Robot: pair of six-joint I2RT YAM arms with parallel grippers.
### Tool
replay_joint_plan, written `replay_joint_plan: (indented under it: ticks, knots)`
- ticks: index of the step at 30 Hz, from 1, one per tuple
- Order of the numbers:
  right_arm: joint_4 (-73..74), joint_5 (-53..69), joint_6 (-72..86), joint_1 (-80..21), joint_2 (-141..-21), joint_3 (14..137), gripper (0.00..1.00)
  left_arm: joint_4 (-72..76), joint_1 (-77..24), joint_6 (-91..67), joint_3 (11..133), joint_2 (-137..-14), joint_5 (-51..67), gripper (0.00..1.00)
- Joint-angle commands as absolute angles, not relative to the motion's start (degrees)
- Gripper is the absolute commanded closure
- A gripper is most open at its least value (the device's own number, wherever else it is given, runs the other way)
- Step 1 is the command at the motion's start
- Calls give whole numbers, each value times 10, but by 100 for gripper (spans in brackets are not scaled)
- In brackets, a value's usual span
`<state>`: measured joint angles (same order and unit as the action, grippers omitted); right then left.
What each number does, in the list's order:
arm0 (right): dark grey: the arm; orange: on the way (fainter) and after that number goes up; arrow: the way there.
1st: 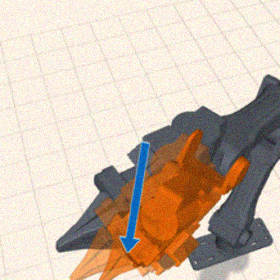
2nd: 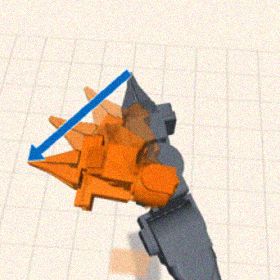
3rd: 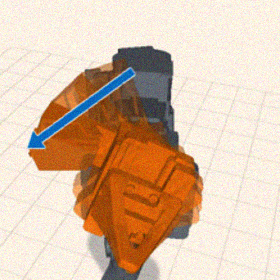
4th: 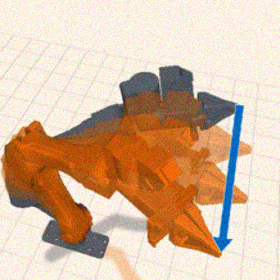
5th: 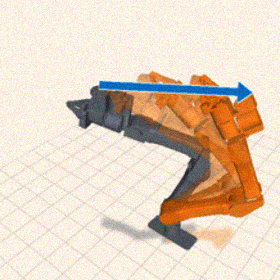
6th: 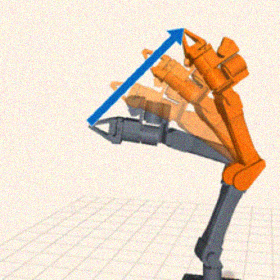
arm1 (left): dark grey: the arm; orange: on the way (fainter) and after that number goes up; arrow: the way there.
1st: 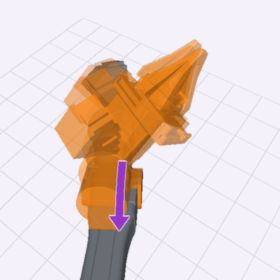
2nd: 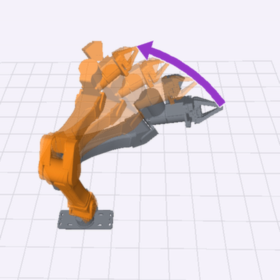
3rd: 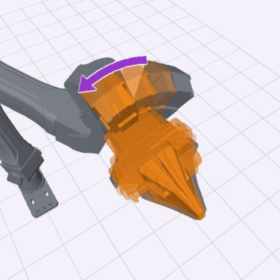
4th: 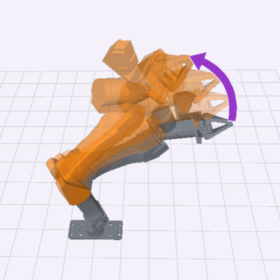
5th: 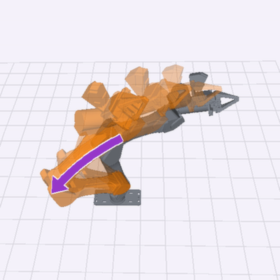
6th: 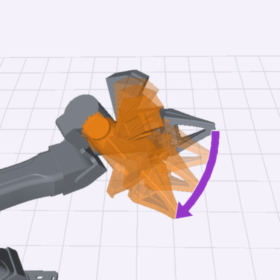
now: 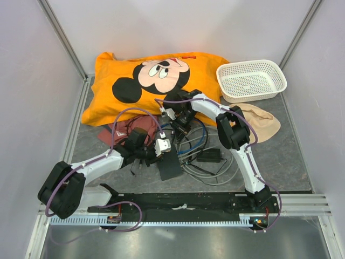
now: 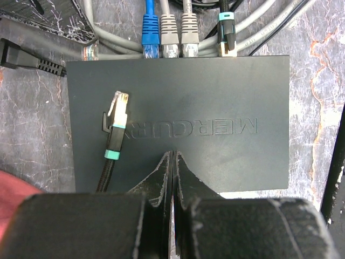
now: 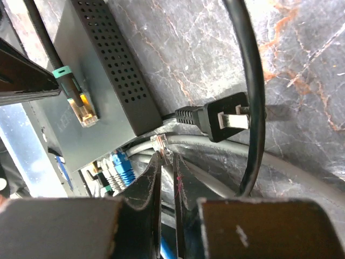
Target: Pull the plug from the switch port
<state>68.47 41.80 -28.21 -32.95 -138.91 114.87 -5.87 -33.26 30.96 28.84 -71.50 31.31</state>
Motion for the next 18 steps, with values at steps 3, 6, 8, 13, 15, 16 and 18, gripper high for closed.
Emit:
replay_joint_plan:
  ticks: [3,6,8,13,15,16,18]
  knots:
    - [667,286,-342,-323,-1395,1133,100,-98,-337,318,260,-729,272,99]
    - [666,287,-341,-322,-1395,1133,100,-97,-337,318,258,-728,272,98]
    - [667,286,-340,-323,-1395,1134,100,-96,-337,318,257,-727,272,98]
    - [667,278,-339,-322,-1389,1136,100,-92,-337,318,250,-724,272,98]
    - [667,264,-339,-322,-1381,1137,100,-91,-337,318,249,-724,272,99]
    - [665,257,-342,-322,-1367,1136,100,-91,-337,319,248,-722,272,98]
    - [657,238,-339,-317,-1348,1130,100,-89,-337,317,243,-722,270,98]
